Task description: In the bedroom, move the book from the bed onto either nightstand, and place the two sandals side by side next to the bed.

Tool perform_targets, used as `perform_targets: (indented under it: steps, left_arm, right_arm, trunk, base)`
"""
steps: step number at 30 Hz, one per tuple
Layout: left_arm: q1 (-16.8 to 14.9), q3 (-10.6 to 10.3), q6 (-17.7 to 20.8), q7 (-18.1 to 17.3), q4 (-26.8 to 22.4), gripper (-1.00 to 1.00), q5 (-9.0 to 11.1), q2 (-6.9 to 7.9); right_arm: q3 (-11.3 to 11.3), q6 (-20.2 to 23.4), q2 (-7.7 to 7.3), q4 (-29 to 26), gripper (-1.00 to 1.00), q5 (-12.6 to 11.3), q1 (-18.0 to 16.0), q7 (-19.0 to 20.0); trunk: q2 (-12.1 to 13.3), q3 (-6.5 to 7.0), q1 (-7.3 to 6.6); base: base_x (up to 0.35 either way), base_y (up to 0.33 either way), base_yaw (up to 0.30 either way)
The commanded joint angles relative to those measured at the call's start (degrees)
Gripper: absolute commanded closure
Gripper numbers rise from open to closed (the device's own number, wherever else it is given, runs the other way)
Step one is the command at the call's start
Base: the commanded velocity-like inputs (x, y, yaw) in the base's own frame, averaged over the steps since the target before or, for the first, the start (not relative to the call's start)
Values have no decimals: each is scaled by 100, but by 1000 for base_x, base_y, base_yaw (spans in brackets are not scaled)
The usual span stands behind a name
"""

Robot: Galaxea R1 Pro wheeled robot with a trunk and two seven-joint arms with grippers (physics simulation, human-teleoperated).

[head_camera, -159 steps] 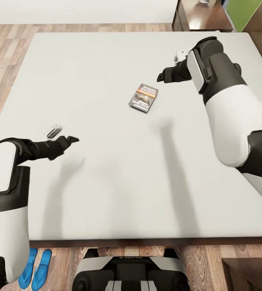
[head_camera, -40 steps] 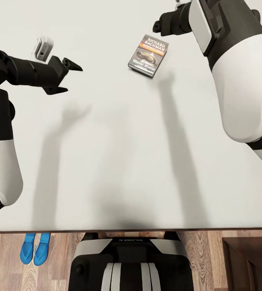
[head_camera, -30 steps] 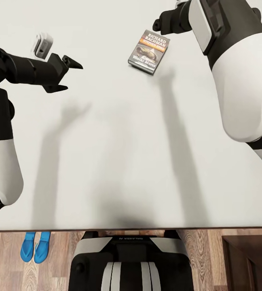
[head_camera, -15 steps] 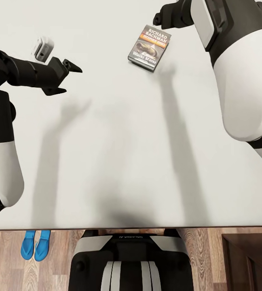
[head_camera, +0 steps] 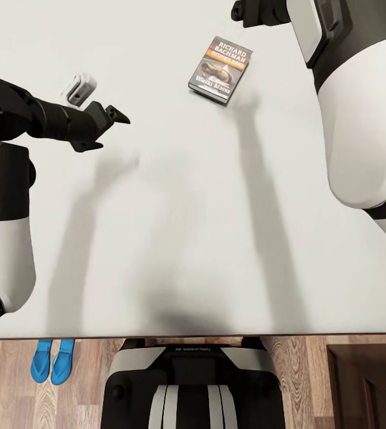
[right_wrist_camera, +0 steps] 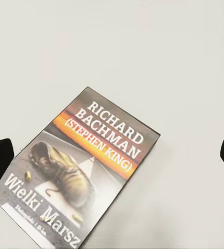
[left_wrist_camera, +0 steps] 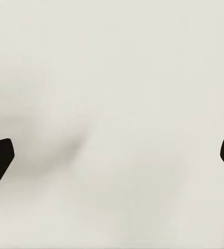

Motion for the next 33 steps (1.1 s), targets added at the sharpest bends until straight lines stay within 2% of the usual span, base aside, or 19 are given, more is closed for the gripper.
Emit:
perform_targets:
  steps: [1,5,9,14,30,33]
  left_arm:
    - [0,15,26,76,-9,-100,56,5]
    - [11,67,7,120,-41,-100,78,23]
    - [6,116,-10,153,-49,-100,301,36]
    - [-57,128,-13,217,27,-100,565,44]
    - [-251,124,-13,277,110,-100,627,4]
    - [-254,124,-16,278,101,-100,656,20]
  right_arm:
    - [9,36,-2,-33,-100,55,-1,-20]
    - [16,96,-8,-124,-100,41,2,-129]
    - [24,459,-14,-286,-100,49,4,-210]
    - [30,632,-19,-332,-100,70,16,-231]
    - [33,654,-60,-354,-100,91,30,-225]
    - [29,644,-63,-354,-100,89,34,-224]
  trunk:
    - [-1,-2,0]
    - [-122,-56,66]
    - [-282,-128,154]
    - [-403,-182,220]
    - [-403,-224,220]
    - [-523,-282,286]
  base:
    - [0,0,0]
    - [0,0,0]
    - [0,0,0]
    - [0,0,8]
    - [0,0,119]
    - [0,0,65]
